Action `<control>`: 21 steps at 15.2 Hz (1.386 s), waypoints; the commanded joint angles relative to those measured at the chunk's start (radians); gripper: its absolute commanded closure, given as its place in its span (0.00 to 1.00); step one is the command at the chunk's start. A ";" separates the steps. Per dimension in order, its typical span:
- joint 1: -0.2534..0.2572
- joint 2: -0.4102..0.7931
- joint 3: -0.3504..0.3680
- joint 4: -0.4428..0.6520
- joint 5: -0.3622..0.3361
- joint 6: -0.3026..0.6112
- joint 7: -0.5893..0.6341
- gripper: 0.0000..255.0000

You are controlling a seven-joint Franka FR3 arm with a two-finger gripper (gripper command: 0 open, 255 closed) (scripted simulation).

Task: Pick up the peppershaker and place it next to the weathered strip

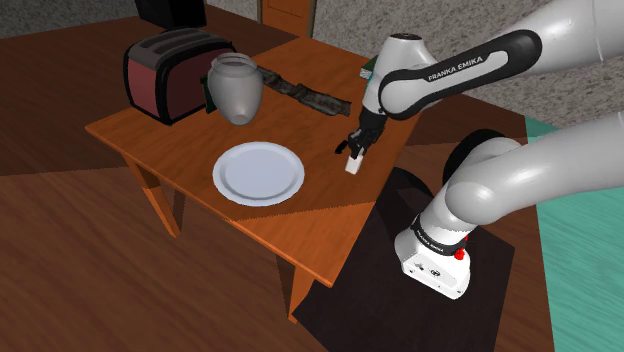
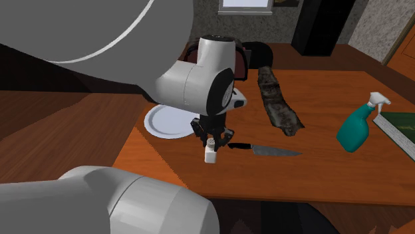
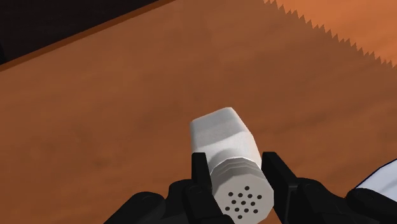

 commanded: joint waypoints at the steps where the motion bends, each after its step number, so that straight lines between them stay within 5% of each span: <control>1: -0.002 -0.030 0.003 0.012 0.000 -0.043 0.001 1.00; 21: 0.002 -0.192 0.033 0.202 0.019 -0.394 0.011 1.00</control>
